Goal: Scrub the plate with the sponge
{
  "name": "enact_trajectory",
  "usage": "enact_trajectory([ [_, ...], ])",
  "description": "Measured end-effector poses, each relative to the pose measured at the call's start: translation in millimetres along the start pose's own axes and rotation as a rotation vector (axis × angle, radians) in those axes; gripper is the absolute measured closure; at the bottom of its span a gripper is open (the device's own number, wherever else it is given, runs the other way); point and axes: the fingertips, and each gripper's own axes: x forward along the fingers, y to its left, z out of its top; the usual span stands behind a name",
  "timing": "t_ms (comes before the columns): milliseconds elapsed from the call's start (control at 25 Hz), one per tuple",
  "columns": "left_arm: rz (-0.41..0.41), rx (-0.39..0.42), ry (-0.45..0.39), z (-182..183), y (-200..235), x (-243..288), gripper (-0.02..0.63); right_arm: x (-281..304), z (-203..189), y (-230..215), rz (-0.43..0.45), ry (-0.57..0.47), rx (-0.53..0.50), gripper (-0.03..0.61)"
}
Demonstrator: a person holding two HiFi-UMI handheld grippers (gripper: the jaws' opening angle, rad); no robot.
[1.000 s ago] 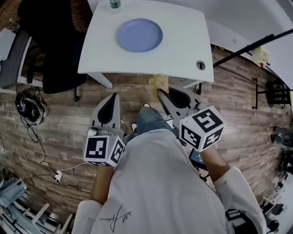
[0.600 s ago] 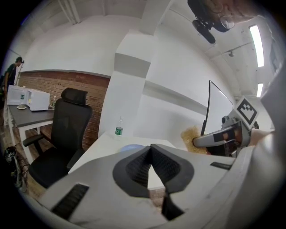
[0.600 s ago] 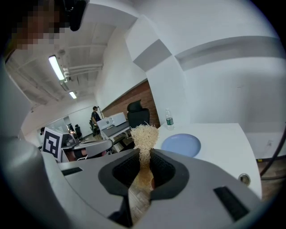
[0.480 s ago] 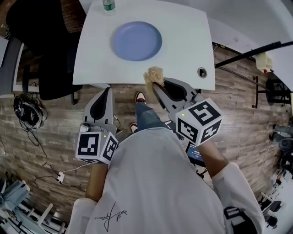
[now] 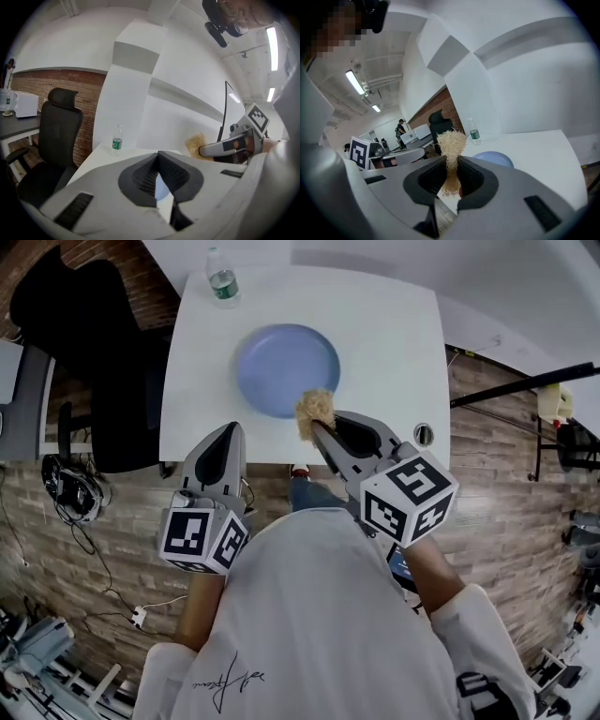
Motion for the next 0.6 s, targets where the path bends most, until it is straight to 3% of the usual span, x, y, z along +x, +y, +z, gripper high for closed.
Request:
enact_trajectory([
  [240, -0.041, -0.042, 0.019, 3, 4, 50, 0.601, 23, 21, -44, 0.022, -0.025, 0.051, 0.532],
  [600, 0.072, -0.045, 0.088, -6, 45, 76, 0.601, 59, 25, -80, -0.027, 0.03, -0.002, 0.532],
])
